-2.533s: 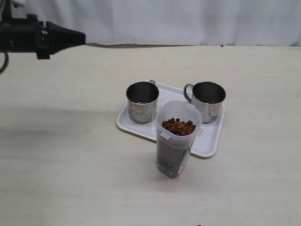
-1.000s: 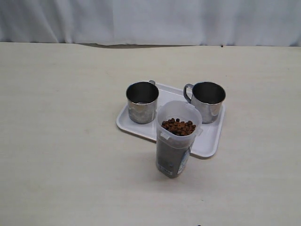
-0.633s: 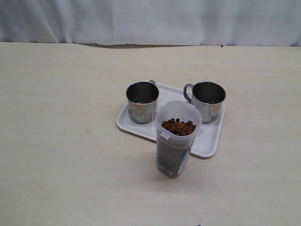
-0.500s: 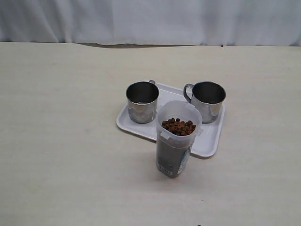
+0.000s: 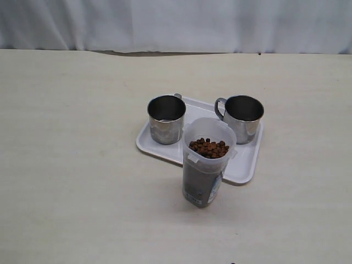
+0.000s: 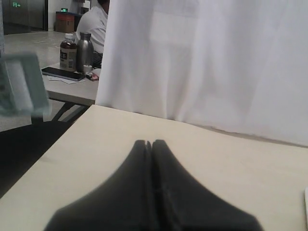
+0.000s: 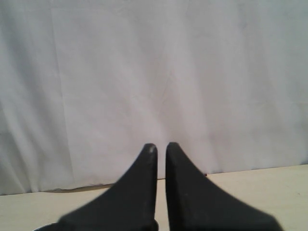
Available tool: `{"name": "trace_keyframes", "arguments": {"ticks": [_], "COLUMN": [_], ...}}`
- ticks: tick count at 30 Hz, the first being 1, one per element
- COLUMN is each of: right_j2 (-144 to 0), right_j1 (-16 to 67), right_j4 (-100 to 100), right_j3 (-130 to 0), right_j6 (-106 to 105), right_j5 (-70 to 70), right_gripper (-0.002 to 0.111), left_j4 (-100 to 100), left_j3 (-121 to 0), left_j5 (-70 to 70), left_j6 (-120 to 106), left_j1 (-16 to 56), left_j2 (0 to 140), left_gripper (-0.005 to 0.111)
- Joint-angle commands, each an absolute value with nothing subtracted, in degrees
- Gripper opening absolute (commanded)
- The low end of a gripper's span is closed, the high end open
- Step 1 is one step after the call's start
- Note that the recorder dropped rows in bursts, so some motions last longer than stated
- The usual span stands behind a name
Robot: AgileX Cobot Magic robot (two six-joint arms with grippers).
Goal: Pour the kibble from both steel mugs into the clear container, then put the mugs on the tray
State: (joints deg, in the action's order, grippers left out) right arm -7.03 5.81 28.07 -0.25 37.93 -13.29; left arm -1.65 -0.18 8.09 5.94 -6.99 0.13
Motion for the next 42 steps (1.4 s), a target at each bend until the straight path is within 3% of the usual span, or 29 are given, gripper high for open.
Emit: {"name": "trace_keyframes", "arguments": {"ticks": [1,42], "right_j2": [-6.81,-6.83], "right_j1": [5.45,5.45], "right_j4": [27.87,27.87], "right_j3": [0.0,0.0], "right_j6": [38.2,35.33], "right_j5": [-13.34,-12.1], "right_gripper": [0.005,0.005], "left_j4": [0.75,0.86], "left_j3": [0.0,0.0], "left_j5": [6.9,7.41], "left_j6": [6.92,9.11], "left_j1": [-6.57,-6.57], "left_j2": [0.0,0.0], "left_gripper": [0.0,0.0]}}
